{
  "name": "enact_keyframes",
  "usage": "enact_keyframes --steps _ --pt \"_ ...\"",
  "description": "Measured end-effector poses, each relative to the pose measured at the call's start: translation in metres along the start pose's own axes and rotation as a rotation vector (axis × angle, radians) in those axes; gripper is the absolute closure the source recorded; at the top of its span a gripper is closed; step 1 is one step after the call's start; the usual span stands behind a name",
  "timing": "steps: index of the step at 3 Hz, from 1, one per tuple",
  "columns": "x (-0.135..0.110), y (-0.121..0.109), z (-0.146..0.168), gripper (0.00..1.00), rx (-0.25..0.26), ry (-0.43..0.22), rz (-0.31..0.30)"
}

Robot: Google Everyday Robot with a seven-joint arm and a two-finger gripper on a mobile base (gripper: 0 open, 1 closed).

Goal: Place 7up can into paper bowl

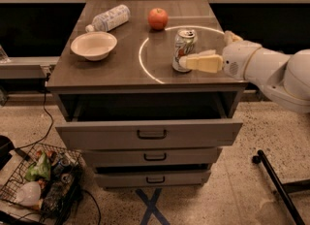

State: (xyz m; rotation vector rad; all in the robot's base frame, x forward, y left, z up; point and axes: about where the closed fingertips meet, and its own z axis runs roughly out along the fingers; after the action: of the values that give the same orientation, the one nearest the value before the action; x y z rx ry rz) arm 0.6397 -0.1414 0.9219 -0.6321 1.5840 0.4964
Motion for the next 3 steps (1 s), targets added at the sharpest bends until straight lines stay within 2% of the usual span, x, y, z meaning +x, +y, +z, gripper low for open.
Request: enact_keyframes --steps 1,2,3 --pt "0.009 0.006 0.021 0.0 -0.043 -0.041 0.038" --pt "0.012 0.01 0.036 0.0 -0.076 -0.071 0.047" --pt "0.009 0.017 0.051 0.0 -0.117 -0.101 0.03"
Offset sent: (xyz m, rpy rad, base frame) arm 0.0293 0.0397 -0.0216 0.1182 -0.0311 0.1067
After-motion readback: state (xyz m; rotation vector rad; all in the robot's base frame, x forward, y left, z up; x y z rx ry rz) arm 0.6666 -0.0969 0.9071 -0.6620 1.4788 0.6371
